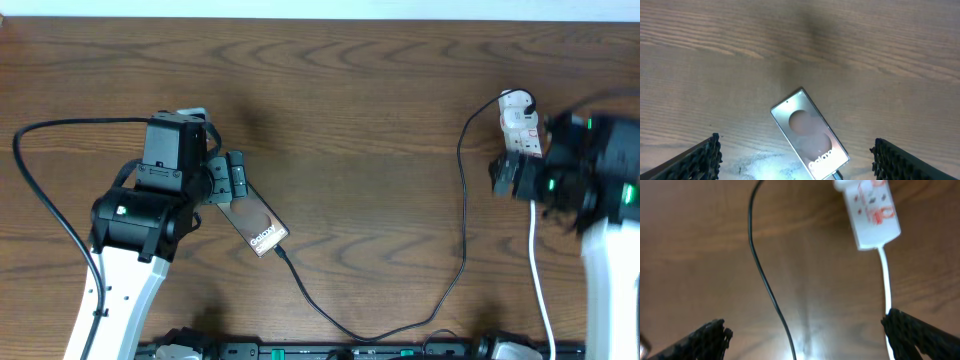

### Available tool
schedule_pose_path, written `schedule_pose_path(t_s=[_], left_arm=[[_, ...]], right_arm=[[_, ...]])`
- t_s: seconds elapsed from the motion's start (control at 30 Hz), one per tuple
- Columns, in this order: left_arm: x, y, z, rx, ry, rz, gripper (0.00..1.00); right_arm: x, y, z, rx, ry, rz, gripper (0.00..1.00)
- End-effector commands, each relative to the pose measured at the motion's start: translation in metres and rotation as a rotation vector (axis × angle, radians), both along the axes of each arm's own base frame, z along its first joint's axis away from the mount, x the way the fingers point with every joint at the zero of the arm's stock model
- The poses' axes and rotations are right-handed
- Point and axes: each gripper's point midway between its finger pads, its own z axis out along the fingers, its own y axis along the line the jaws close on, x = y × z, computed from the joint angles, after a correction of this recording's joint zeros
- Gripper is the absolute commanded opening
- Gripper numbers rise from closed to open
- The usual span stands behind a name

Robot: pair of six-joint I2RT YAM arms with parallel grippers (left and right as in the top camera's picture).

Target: Plug charger to phone and switch on socket

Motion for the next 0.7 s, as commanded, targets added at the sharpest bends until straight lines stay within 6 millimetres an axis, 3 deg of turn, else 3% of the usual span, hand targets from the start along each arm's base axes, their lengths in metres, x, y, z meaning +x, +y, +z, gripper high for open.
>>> schedule_pose_path(t_s=[0.0, 0.13, 0.67], left_arm=[[0.002, 0.001, 0.005, 0.015, -0.016, -0.001, 0.93], [0.002, 0.001, 0.005, 0.015, -0.016, -0.001, 0.93], [0.002, 0.002, 0.005, 0.016, -0.016, 0.000, 0.93]], right_arm=[[-0.018, 0.007, -0.008, 0.012, -0.063, -0.028, 0.99], [-0.027, 0.009, -0.011, 0.008, -0.081, -0.028, 0.99], [-0.016, 0.006, -0.036, 0.027, 0.004, -0.029, 0.99]])
